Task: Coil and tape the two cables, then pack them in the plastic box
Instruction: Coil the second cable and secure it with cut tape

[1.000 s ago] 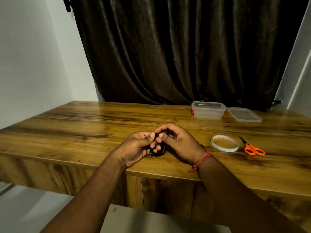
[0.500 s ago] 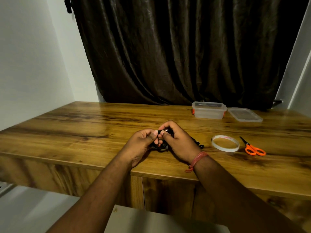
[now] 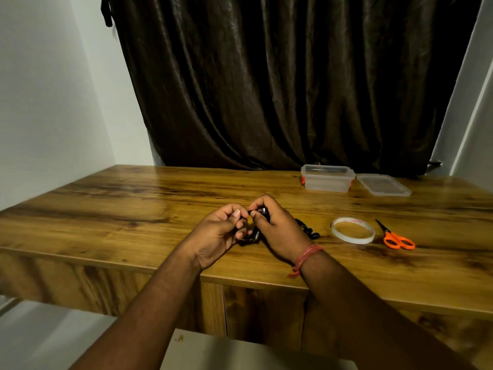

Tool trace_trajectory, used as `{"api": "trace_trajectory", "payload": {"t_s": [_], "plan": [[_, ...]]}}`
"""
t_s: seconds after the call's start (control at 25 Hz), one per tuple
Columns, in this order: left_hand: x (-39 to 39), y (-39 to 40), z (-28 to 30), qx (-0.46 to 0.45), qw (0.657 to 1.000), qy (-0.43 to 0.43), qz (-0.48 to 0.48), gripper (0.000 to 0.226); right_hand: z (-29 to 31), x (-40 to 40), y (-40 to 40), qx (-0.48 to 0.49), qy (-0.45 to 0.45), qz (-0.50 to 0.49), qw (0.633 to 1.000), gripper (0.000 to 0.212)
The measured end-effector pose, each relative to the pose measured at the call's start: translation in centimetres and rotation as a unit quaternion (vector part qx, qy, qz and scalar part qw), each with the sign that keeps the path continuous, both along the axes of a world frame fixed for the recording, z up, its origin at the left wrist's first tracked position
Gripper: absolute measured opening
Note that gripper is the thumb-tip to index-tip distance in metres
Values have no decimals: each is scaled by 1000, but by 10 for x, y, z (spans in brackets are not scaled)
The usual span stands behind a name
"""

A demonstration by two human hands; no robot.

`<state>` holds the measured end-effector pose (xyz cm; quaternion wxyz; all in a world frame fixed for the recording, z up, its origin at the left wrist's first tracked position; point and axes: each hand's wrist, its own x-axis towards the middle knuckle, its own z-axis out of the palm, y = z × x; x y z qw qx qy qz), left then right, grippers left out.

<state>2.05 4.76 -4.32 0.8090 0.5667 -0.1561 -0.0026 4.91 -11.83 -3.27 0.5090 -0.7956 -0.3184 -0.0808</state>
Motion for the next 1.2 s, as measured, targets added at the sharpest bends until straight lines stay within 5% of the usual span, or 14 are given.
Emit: {"api": "trace_trajectory", "payload": {"t_s": [0.24, 0.6, 0.8, 1.0, 1.2], "plan": [[0, 4, 1, -17, 997, 21, -72, 12, -1, 1, -1, 1, -21, -17, 1000, 6], [1, 4, 1, -43, 996, 50, -65, 29, -2, 0, -4, -3, -7, -16, 1000, 6], [-1, 4, 3, -59, 994, 88, -36, 22, -6, -3, -6, 2, 17, -13, 1000, 25], [-7, 2, 11, -47, 994, 94, 11, 18, -10, -5, -44, -86, -116, -84, 986, 35], [-6, 3, 7, -37, 995, 93, 26, 18, -6, -2, -124, -276, -219, -199, 915, 42]]}}
